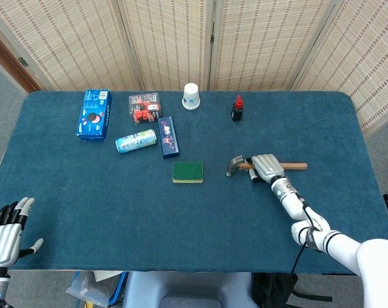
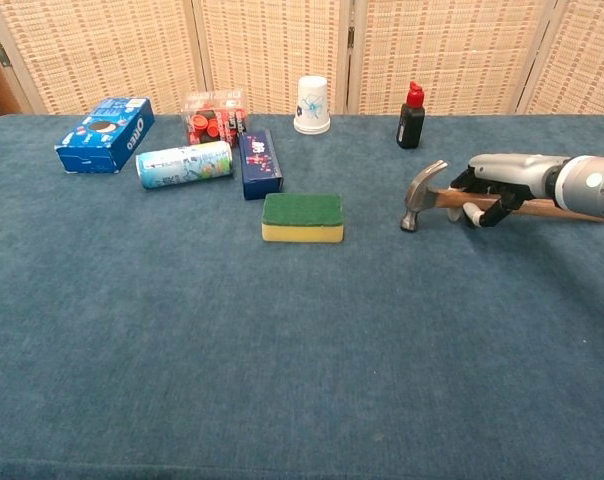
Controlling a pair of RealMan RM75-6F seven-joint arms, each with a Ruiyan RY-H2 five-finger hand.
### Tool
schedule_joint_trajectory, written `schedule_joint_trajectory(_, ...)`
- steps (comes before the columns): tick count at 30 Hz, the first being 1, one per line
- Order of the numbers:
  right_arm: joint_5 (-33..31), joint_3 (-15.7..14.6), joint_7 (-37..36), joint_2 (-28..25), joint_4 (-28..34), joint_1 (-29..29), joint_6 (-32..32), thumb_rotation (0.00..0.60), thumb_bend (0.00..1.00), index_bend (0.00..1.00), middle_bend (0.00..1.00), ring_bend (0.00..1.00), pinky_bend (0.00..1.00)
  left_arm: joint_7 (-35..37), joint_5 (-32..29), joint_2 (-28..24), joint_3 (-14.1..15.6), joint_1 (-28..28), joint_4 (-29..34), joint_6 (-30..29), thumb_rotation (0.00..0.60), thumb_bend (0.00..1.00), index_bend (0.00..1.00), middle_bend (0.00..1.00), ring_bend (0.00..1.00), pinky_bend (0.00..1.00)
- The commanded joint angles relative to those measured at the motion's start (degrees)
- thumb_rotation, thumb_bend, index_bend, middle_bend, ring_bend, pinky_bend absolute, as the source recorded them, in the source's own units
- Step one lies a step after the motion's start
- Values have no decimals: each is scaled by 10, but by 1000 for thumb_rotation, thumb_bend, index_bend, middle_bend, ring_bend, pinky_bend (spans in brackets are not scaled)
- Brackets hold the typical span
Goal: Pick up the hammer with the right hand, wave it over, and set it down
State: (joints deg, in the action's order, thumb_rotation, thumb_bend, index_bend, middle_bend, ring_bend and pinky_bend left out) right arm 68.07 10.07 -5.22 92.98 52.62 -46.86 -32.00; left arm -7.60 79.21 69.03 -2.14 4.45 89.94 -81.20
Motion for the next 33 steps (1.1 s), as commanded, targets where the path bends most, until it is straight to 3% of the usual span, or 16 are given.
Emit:
schedule_joint_trajectory(1, 1, 0, -4, -1, 2, 0, -1, 600, 708, 529, 548, 435, 400, 0, -2, 1, 0, 0, -1, 1, 600, 197, 0, 0, 20, 0)
schedule_joint_trajectory(13, 46, -6, -34, -33, 50, 22, -64, 600, 796, 596, 625, 546, 567, 3, -9, 3, 0, -1, -4, 7, 600, 198, 0, 0, 20, 0)
schedule_joint_trajectory(33, 56, 0, 16, -96, 164, 55, -160, 600, 798, 612, 773, 757, 776, -1, -6, -5, 3, -2, 7, 7, 600, 197, 0, 0, 20, 0)
